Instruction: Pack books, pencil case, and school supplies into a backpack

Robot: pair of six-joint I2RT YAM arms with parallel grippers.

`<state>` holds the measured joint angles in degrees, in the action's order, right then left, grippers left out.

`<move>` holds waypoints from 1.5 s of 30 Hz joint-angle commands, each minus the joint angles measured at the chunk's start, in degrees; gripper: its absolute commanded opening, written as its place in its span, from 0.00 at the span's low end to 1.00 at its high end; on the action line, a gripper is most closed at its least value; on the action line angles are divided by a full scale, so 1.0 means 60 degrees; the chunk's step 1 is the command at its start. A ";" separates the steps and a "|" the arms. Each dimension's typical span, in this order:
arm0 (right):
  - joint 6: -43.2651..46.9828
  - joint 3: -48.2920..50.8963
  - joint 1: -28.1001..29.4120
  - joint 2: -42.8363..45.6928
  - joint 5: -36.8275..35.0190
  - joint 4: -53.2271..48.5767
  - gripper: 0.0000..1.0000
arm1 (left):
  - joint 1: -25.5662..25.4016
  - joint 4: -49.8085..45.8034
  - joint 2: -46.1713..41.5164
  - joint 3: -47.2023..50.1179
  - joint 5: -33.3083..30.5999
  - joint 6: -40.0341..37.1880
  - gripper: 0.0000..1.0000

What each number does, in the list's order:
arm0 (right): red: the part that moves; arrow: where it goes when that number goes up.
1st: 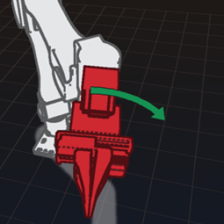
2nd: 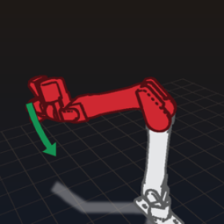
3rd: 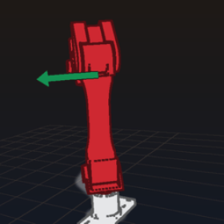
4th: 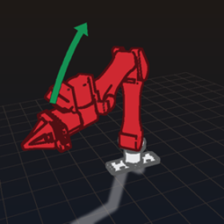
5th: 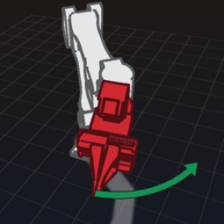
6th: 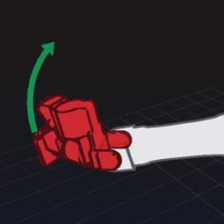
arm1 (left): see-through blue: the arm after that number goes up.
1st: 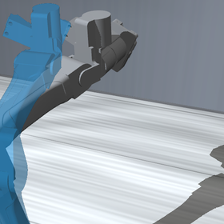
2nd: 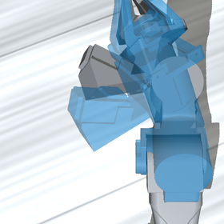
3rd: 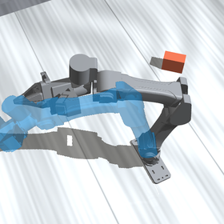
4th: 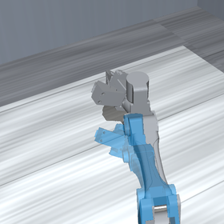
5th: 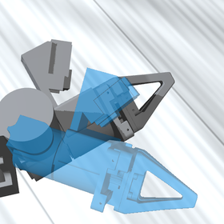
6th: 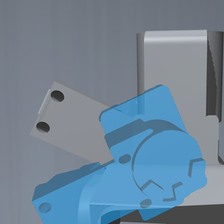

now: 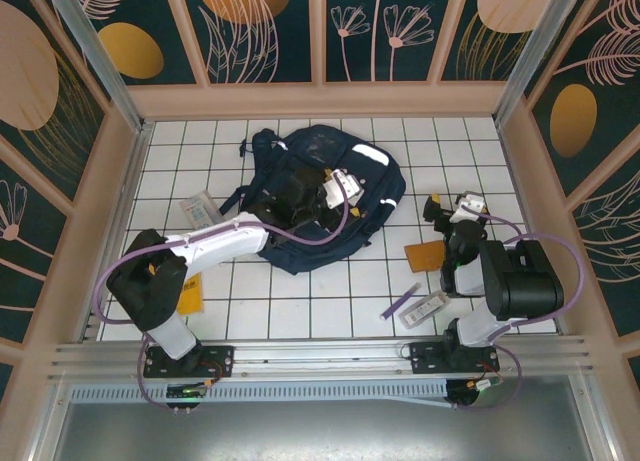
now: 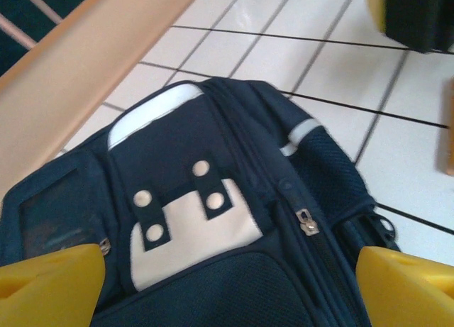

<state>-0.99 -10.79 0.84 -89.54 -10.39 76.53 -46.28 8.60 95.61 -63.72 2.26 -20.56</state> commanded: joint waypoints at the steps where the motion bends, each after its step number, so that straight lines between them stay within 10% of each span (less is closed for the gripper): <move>1: -0.0148 -0.0107 -0.0066 0.0003 0.0048 0.0253 0.99 | 0.0022 -0.1335 0.0191 -0.0301 0.1215 -0.1412 0.92; 14: -0.0158 -0.0114 -0.0072 0.0000 0.0076 0.0247 0.99 | 0.0009 -0.2965 0.1222 -0.0325 -0.1196 -0.1899 0.87; 24: -0.0158 -0.0113 -0.0087 -0.0002 0.0090 0.0233 0.99 | 0.0013 -0.3322 0.2323 -0.2322 -0.0959 -0.1390 0.01; 45: -0.0157 -0.0114 -0.0082 0.0004 0.0084 0.0238 0.99 | 0.0016 -0.3308 0.2082 -0.4214 -0.0031 0.0202 0.00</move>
<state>-1.63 -10.79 0.78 -89.54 -10.00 76.53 -46.06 -15.79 109.69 -85.89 -1.10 -21.96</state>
